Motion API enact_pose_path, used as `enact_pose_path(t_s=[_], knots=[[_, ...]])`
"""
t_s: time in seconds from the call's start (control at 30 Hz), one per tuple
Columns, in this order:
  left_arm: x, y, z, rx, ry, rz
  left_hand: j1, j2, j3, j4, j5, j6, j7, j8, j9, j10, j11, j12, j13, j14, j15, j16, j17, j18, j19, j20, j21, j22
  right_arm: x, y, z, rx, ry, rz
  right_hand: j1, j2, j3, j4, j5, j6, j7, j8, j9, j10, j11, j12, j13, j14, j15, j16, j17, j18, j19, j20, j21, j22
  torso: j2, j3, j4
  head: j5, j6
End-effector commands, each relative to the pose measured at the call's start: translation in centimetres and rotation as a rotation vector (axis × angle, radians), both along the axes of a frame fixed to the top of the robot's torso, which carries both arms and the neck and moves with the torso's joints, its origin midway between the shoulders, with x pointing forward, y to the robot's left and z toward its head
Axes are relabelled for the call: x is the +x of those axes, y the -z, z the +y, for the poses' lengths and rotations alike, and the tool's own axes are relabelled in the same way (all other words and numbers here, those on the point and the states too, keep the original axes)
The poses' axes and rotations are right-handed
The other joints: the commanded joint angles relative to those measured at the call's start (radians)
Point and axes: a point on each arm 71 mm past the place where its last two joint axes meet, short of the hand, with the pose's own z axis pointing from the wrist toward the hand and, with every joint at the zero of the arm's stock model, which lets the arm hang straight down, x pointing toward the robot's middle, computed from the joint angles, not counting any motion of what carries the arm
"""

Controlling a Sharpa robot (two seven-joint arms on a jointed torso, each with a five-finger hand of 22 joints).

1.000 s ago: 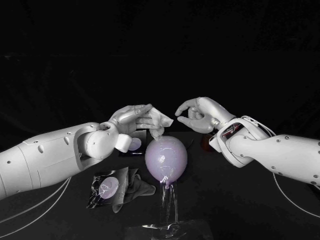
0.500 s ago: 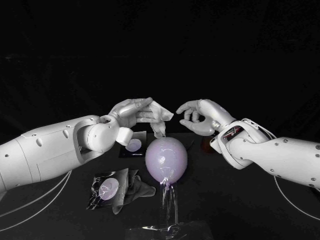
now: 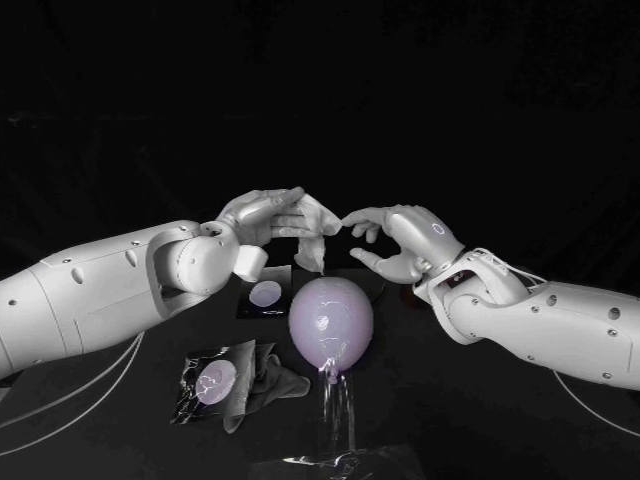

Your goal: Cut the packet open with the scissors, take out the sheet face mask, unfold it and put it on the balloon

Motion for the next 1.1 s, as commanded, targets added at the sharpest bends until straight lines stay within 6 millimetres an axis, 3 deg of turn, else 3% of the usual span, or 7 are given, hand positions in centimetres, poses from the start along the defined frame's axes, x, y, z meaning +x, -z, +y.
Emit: enact_pose_path(t_s=[0.03,0.47,0.97,1.0,1.1], knots=[[0.2,-0.3,-0.1,0.017,-0.011,0.010,0.007,-0.004,-0.001,-0.004,0.003,0.004,-0.002,-0.002,-0.002,0.000,-0.002,-0.006,-0.001,0.004,-0.001,0.005,0.002,0.011,0.007,-0.003,0.006,0.001,-0.3,-0.5,0.1,-0.001,-0.016,-0.153,0.012,-0.001,-0.015,0.003,-0.004,-0.015,0.003,-0.011,-0.005,0.005,0.002,-0.010,-0.028,-0.005,0.007,-0.013,-0.017,0.002,0.009,0.004,-0.024,-0.027,0.001,0.0002,0.0009,0.000,0.002],[0.2,-0.9,-0.2,0.024,0.005,0.014,0.008,-0.006,0.001,-0.007,0.003,0.005,-0.002,-0.004,-0.004,0.002,-0.003,-0.008,-0.002,0.009,-0.002,0.008,0.007,0.011,0.011,-0.004,0.010,0.003,0.9,-0.2,0.9,-0.016,-0.028,-0.213,0.047,0.019,-0.075,0.016,-0.004,-0.043,0.013,-0.039,-0.015,-0.062,0.028,-0.019,-0.108,-0.127,0.047,-0.057,-0.080,-0.005,-0.023,0.037,-0.147,-0.140,0.001,-0.0001,0.0009,0.001,0.007],[-0.1,-1.3,-0.7,0.017,0.046,0.016,0.008,-0.007,0.001,-0.008,0.003,0.005,-0.003,-0.005,-0.004,0.003,-0.003,-0.009,-0.002,0.012,-0.003,0.009,0.009,0.011,0.013,-0.005,0.011,0.003,2.5,0.2,2.4,-0.045,-0.041,-0.254,0.066,0.032,-0.092,0.015,-0.004,-0.020,0.025,-0.013,-0.004,-0.075,0.034,0.021,-0.127,-0.154,0.053,-0.040,-0.100,-0.001,-0.013,0.047,-0.181,-0.182,0.001,-0.0003,0.0011,-0.002,0.008],[-0.1,-1.3,-0.8,0.017,0.048,0.016,0.008,-0.007,0.001,-0.008,0.003,0.005,-0.003,-0.005,-0.004,0.003,-0.003,-0.009,-0.002,0.012,-0.003,0.009,0.009,0.011,0.013,-0.005,0.011,0.003,2.6,0.3,2.4,-0.046,-0.041,-0.255,0.069,0.033,-0.095,0.013,-0.003,-0.013,0.029,0.002,0.003,-0.069,0.035,0.035,-0.126,-0.155,0.053,-0.034,-0.101,-0.001,-0.010,0.047,-0.184,-0.186,0.001,-0.0001,0.0007,-0.002,0.008],[-0.2,-1.3,-0.8,0.017,0.054,0.017,0.009,-0.008,0.001,-0.008,0.003,0.006,-0.003,-0.005,-0.004,0.003,-0.003,-0.009,-0.002,0.013,-0.003,0.010,0.010,0.011,0.014,-0.005,0.012,0.004,2.7,0.3,2.5,-0.044,-0.037,-0.258,0.083,0.045,-0.116,0.007,-0.003,-0.039,0.035,0.120,0.066,-0.078,0.035,0.131,-0.106,-0.159,0.052,0.018,-0.105,0.000,0.013,0.046,-0.196,-0.206,0.001,-0.0001,0.0011,-0.001,0.008]])
